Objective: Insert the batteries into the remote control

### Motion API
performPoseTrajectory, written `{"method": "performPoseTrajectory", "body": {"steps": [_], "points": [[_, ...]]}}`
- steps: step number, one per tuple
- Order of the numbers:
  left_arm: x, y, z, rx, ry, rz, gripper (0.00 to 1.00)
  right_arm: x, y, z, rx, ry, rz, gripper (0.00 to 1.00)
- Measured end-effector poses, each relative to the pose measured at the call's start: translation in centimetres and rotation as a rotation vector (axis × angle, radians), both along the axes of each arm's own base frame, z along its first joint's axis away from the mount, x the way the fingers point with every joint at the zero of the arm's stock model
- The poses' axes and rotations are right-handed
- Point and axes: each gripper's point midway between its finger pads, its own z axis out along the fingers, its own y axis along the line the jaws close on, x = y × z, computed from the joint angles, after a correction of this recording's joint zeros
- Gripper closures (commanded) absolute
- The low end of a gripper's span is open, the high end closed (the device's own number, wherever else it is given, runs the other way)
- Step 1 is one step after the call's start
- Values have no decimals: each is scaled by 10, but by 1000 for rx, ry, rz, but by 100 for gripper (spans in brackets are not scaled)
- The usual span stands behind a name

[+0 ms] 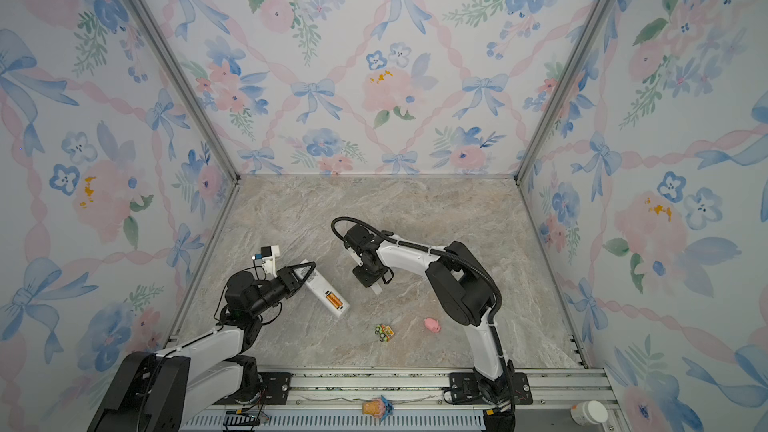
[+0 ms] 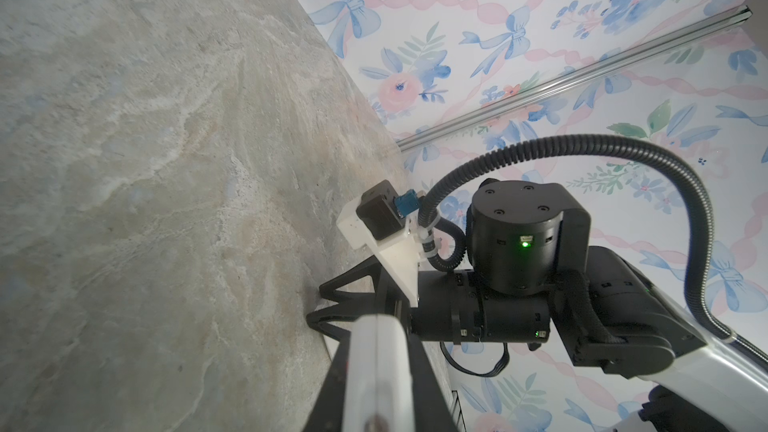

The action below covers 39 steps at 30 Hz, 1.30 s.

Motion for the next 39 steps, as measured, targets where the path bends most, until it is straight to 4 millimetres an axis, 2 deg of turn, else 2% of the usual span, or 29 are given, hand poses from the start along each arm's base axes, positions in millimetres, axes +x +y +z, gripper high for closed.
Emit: {"method": "performPoseTrajectory", "body": {"steps": [7,16,39], "points": [[0,0,0,0,0,0,100,0,-1,0,-13,-11,1,61],[0,0,0,0,1,0,100,-1,0,0,-12,-11,1,65],[0,0,-1,1,4,0,100,-7,-6,0,-23,-9,-19,66]]}}
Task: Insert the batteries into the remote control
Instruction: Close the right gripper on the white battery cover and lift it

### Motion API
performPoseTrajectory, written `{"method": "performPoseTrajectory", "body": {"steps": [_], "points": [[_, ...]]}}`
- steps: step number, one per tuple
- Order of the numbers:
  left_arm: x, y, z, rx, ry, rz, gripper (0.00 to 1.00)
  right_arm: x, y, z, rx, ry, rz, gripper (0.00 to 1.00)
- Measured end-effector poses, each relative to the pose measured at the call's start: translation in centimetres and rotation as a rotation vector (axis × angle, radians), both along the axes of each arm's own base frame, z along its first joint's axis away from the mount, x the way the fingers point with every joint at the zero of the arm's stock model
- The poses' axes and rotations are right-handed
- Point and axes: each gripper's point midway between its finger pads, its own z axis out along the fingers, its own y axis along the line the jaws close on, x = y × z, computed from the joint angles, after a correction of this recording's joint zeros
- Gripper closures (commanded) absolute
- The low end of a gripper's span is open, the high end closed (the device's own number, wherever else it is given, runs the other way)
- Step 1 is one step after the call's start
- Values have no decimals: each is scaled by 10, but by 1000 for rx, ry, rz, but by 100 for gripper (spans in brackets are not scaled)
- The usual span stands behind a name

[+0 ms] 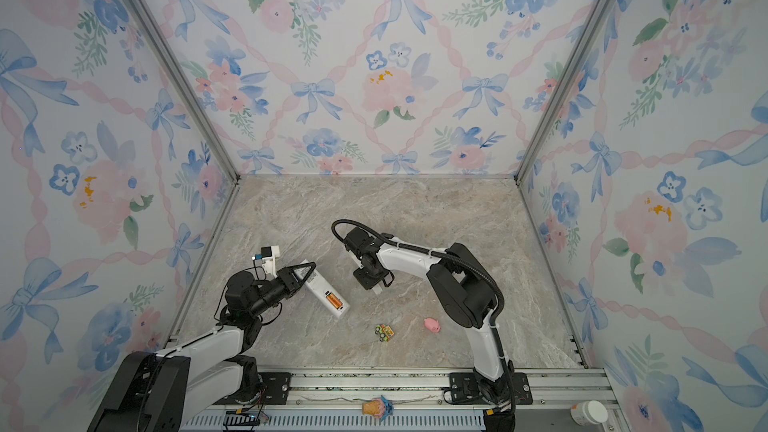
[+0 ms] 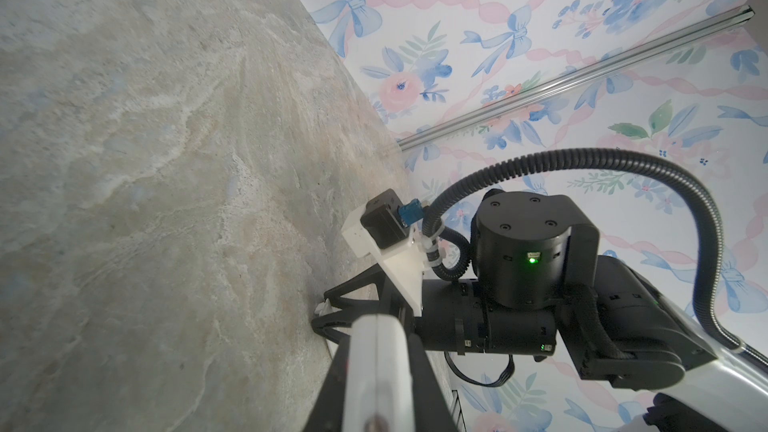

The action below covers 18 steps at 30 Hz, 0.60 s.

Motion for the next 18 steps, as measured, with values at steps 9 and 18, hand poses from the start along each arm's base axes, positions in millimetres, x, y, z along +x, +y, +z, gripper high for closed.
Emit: {"method": "performPoseTrajectory", "body": {"steps": [9,18], "points": [[0,0,0,0,0,0,100,-1,1,0,1,1,0,71],[0,0,0,0,0,0,100,-1,1,0,2,1,0,75]]}}
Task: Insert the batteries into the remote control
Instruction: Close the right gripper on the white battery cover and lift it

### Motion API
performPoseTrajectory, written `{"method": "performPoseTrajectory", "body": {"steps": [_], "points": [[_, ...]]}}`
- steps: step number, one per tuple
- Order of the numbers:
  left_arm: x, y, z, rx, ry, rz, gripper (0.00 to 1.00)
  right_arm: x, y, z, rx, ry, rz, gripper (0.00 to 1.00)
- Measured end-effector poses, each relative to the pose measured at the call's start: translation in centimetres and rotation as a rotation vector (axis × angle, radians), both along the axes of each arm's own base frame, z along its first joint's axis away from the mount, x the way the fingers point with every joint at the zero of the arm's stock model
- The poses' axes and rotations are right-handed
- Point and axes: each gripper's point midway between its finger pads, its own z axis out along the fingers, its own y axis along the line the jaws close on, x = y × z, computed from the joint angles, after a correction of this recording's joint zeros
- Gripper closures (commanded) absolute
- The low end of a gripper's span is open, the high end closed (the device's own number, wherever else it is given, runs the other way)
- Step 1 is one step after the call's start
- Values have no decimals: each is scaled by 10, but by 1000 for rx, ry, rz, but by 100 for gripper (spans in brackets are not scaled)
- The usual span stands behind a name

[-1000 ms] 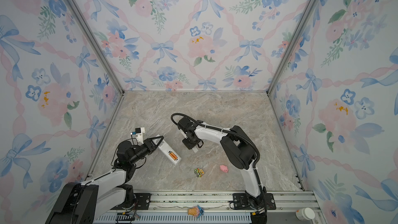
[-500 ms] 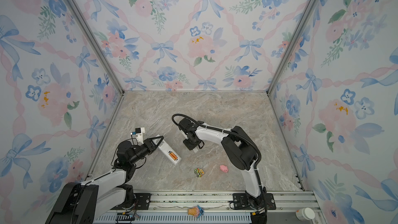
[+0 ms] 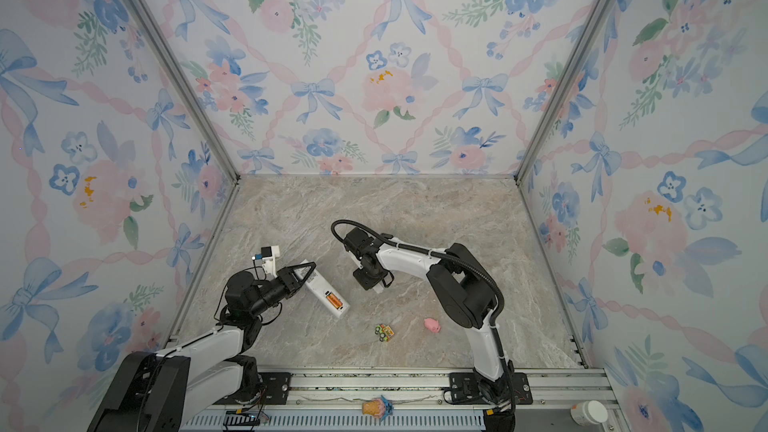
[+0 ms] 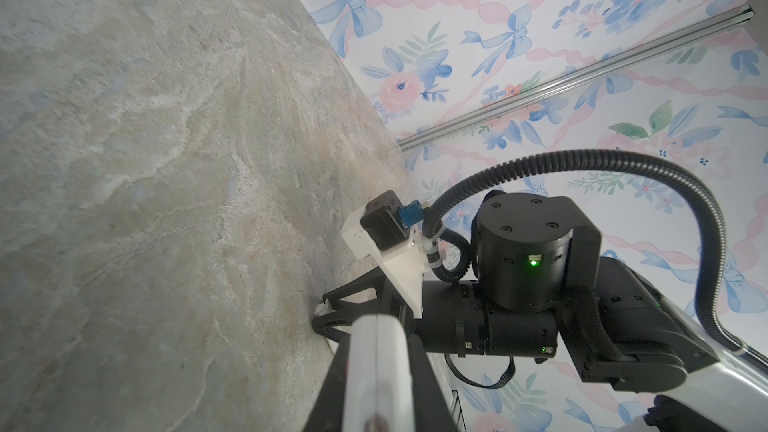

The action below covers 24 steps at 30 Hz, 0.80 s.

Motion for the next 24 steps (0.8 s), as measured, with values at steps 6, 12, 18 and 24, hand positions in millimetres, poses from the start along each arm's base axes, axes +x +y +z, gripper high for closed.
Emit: {"method": "performPoseTrajectory", "body": {"steps": [6,12,18,24], "points": [[0,0,0,0,0,0,100,-6,-7,1,-5,5,0,77],[0,0,0,5,-5,-1,100,-11,-10,9,9,-7,5,80],[0,0,0,7,-7,-1,100,-14,-5,30,64,-55,17,82],[0,0,0,7,-7,-1,100,-21,3,56,124,-111,42,82]]}}
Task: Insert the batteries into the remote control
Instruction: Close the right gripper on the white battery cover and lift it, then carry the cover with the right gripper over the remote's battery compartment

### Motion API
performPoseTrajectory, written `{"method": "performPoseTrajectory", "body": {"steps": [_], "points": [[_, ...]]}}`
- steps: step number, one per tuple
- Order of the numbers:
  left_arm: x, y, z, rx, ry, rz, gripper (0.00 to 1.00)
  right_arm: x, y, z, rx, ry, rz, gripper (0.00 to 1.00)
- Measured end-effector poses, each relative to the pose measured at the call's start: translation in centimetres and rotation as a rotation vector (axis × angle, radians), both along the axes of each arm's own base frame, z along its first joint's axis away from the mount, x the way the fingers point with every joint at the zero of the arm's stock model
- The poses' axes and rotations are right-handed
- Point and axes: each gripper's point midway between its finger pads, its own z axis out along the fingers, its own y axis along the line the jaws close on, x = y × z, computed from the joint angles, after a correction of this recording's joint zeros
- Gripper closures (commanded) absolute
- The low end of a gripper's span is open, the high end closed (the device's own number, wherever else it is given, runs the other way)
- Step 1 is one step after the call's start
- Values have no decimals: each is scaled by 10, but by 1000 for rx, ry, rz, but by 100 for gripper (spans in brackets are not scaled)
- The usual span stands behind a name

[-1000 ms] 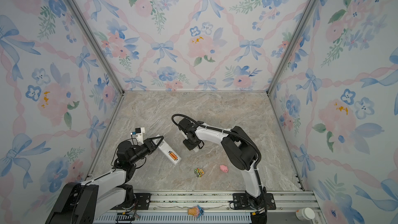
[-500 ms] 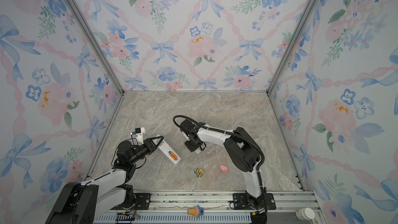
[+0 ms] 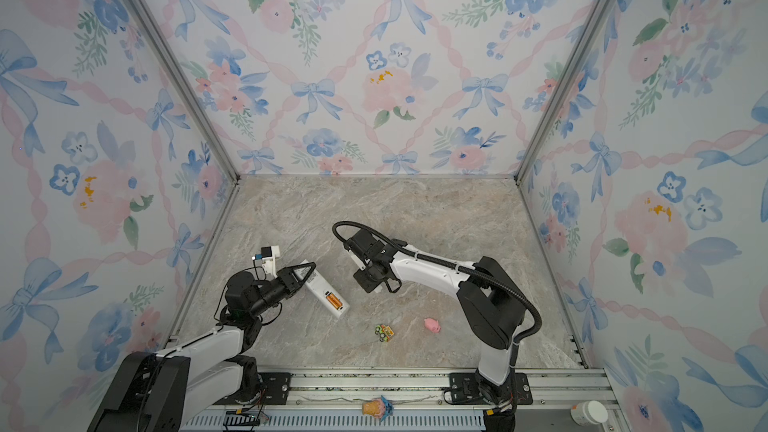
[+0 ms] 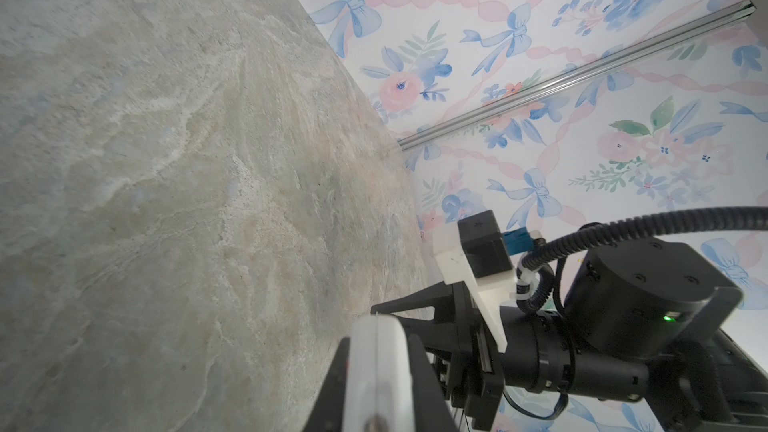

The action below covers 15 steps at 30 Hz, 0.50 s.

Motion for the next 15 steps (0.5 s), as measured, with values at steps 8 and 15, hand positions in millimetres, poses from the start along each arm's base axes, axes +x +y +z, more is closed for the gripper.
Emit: {"method": "performPoseTrajectory", "body": {"steps": [8,15], "points": [[0,0,0,0,0,0,100,-11,13,35,91,-63,17,83],[0,0,0,0,0,0,100,-28,30,54,151,-98,40,83]]}}
